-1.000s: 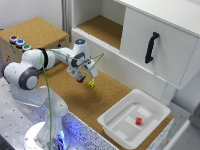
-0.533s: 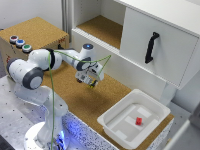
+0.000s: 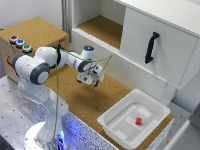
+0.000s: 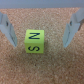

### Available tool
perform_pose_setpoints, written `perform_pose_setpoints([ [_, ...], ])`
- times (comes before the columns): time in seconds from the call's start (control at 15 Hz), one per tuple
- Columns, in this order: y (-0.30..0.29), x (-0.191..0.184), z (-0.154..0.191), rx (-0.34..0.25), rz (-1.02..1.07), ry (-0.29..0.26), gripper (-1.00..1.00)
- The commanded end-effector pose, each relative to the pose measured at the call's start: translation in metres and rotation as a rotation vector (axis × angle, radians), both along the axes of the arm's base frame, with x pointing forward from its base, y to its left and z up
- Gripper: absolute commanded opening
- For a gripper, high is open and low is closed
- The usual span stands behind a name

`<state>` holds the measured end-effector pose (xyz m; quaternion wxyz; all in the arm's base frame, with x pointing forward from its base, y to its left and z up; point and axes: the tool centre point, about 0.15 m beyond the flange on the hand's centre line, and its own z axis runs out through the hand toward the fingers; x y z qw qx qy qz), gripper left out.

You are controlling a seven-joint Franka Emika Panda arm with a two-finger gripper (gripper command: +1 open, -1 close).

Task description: Go towards the yellow block and grasp it

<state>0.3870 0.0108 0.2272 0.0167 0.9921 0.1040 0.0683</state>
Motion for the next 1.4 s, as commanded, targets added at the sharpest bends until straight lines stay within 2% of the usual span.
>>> perform_pose_setpoints([
  [0.0,0.009,0.031,-0.024,-0.103,-0.002,0.047,1.00],
  [0.2,0.013,0.031,-0.024,-0.099,0.014,0.054,1.00],
  [0.27,0.014,0.031,-0.025,-0.126,0.011,0.038,-1.00],
  [0.73,0.018,0.032,-0.026,-0.130,0.001,0.062,-1.00],
  [1.0,0.005,0.027,-0.016,-0.091,-0.119,0.077,-1.00],
  [1.33,0.011,0.016,0.049,-0.111,-0.138,-0.043,-1.00],
])
